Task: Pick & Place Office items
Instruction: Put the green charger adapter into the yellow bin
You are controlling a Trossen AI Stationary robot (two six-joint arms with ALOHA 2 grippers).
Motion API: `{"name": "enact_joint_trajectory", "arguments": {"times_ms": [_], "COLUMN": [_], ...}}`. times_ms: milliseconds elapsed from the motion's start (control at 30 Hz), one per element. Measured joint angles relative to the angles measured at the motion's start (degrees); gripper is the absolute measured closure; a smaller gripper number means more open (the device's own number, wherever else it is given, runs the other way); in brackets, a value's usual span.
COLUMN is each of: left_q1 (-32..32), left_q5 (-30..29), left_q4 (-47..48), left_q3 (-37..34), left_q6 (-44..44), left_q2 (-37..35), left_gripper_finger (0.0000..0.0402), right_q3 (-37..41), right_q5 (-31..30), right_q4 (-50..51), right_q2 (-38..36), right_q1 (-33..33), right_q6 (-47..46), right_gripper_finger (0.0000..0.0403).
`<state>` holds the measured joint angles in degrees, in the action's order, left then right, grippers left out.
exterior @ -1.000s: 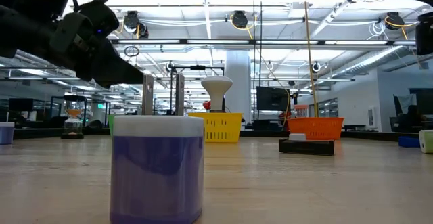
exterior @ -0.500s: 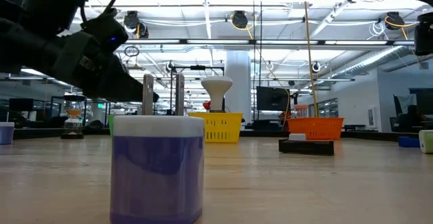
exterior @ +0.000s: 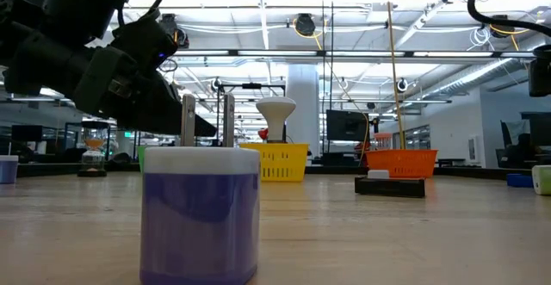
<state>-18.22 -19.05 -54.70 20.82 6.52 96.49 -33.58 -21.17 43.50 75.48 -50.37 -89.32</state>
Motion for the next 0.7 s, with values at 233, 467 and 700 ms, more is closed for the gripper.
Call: {"name": "enact_joint_trajectory", "arguments": {"times_ms": [233,467,700], "left_q1": [0.0,-0.1,-0.1], "left_q5": [-0.1,-0.1,-0.1], "left_q4": [0.9,0.9,0.9], "left_q3": [0.0,0.0,0.0], "left_q6": [1.1,1.2,1.3], "left_q2": [0.0,0.0,0.0], "left_gripper_finger": [0.0389,0.0389,0.0389], "right_q3": [0.0,0.0,-2.2], "right_q5": [-0.3,-0.2,0.5], "right_q4": [-0.2,-0.2,1.6], "right_q2": [0.0,0.0,0.1], "right_q1": [0.0,0.0,0.8], "right_q6": [1.5,1.7,3.3], "right_gripper_finger": [0.0368,0.0356,0.0361]}}
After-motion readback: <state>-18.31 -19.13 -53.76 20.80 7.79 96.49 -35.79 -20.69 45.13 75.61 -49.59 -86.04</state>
